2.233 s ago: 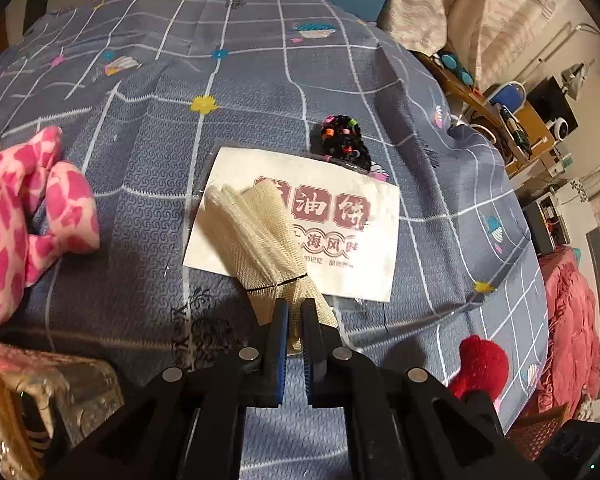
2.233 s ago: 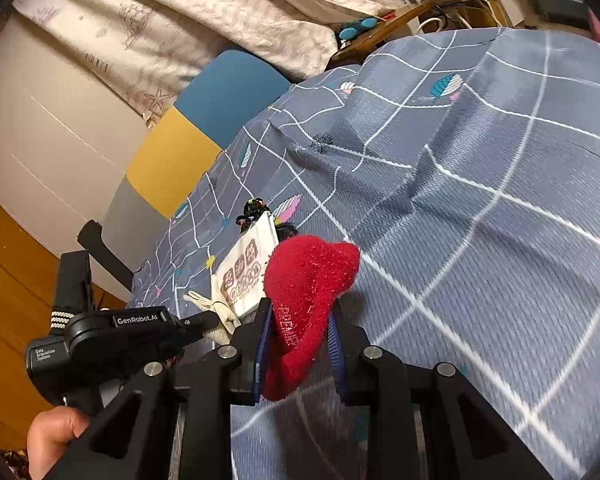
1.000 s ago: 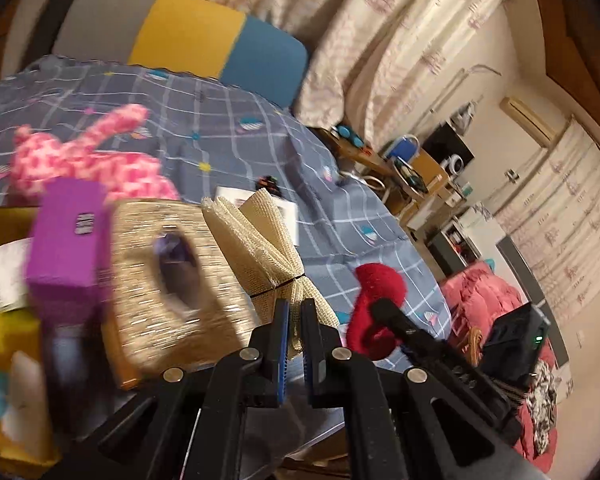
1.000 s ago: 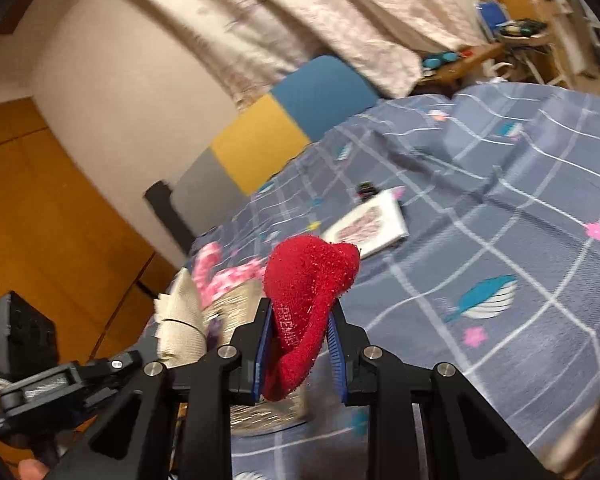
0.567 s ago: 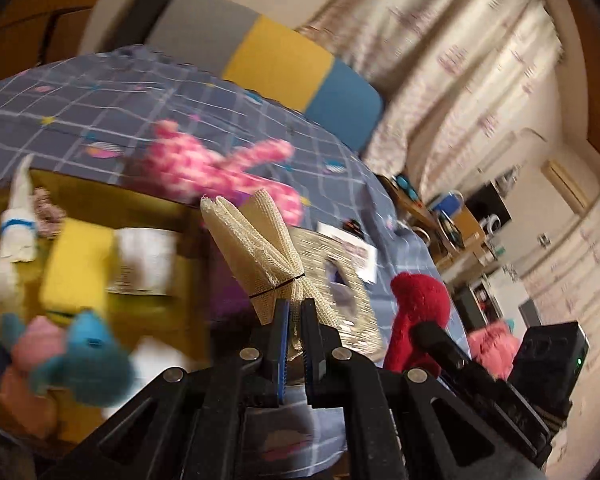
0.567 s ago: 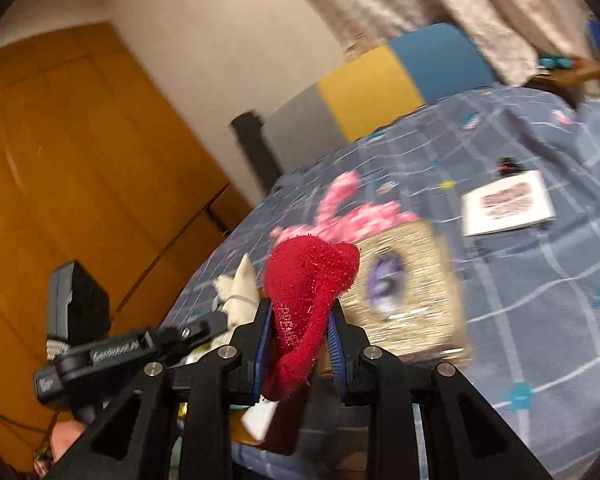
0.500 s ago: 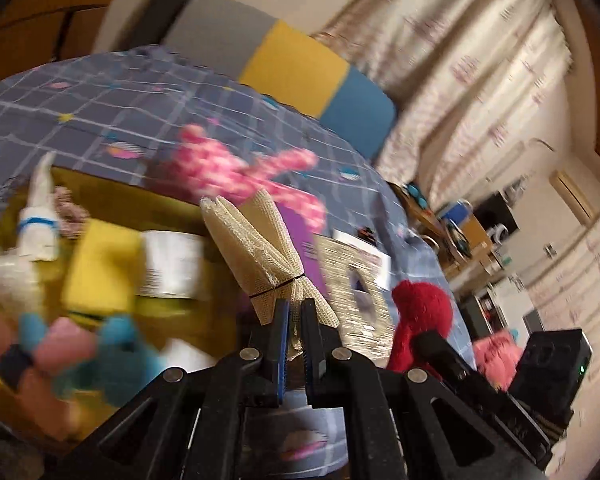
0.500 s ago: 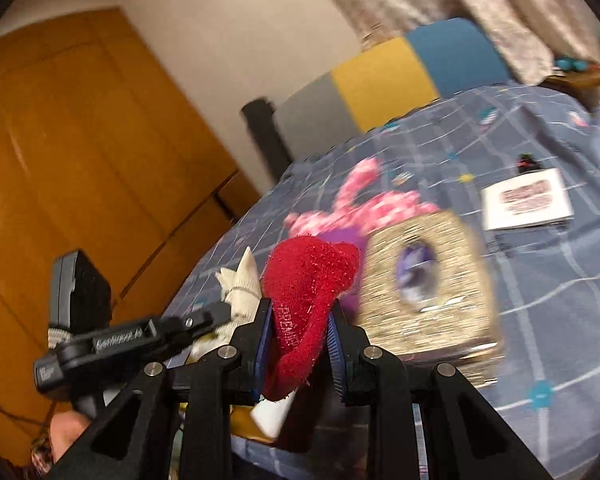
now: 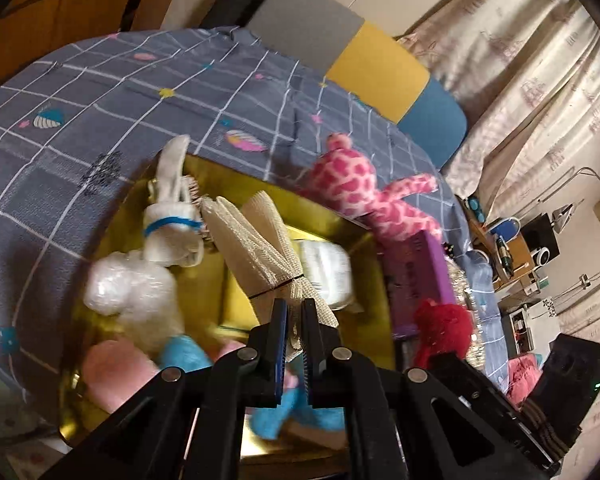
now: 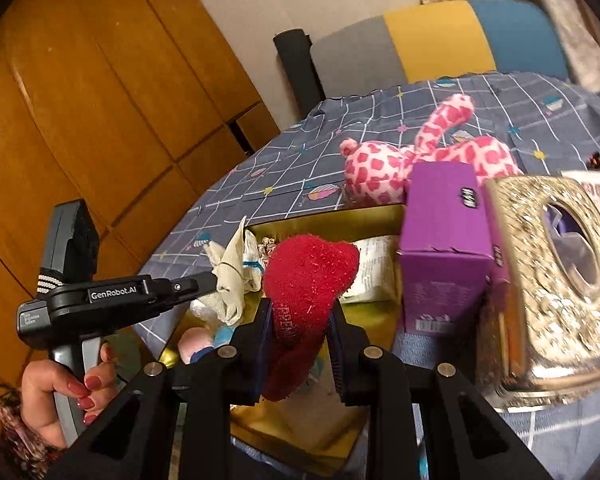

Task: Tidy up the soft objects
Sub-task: 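Carry the beige sock and red item to the gold tray with both tools, then release the beige sock with the left tool while the right tool drops the red item into the tray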

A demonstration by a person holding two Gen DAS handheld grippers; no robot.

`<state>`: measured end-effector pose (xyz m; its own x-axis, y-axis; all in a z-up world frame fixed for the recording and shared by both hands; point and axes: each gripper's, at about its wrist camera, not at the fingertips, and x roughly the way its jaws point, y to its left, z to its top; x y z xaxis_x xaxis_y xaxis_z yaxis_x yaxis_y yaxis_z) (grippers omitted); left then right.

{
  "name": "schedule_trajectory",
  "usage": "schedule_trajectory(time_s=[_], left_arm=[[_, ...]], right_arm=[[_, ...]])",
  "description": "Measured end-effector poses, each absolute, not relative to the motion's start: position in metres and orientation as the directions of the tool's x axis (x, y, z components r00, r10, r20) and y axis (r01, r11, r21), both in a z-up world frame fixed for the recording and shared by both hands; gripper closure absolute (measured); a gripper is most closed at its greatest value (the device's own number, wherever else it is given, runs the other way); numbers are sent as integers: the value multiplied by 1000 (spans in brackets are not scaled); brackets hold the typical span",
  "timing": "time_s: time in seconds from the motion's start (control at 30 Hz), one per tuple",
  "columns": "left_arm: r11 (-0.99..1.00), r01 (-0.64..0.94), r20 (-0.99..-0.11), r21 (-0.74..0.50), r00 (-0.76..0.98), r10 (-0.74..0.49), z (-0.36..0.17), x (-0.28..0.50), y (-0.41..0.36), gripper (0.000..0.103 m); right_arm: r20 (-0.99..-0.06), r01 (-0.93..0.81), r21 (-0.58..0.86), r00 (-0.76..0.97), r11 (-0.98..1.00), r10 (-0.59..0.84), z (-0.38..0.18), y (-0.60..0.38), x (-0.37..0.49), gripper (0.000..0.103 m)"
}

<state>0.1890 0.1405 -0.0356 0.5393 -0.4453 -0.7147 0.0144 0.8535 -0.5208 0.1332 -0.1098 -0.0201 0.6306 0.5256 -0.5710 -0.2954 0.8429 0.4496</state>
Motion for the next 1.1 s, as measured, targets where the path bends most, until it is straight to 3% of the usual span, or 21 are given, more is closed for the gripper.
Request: schedule_trajectory(time_s=[0.17, 0.23, 0.3, 0.43, 0.67, 0.83, 1.1], left_arm=[[851, -32, -748, -524, 495, -442, -56, 201, 153, 97], [855, -56, -766, -516, 477, -430, -64, 204, 156, 91], [859, -97, -788, -503, 460, -409, -67, 203, 160, 70], [865, -115, -788, -488, 486, -379, -59, 192, 164, 60], [858, -108, -722, -502, 599, -347, -31, 164, 171, 60], [841, -91, -687, -533, 627, -368, -24, 159, 164, 60], [824, -74, -669, -562, 626, -400, -26, 149, 150, 60]], right_arm=[[-596, -308, 398, 630, 864, 498, -22, -95, 143, 77], [-606, -305, 380, 631, 873, 485, -23, -91, 147, 77], [-612, -307, 363, 633, 880, 474, -23, -86, 150, 77], [-626, -309, 335, 633, 890, 455, -26, -80, 156, 75], [-655, -292, 295, 631, 910, 415, -36, -73, 167, 71], [-659, -289, 256, 645, 922, 386, -38, -68, 171, 37], [-624, -294, 239, 684, 926, 378, -28, -72, 162, 34]])
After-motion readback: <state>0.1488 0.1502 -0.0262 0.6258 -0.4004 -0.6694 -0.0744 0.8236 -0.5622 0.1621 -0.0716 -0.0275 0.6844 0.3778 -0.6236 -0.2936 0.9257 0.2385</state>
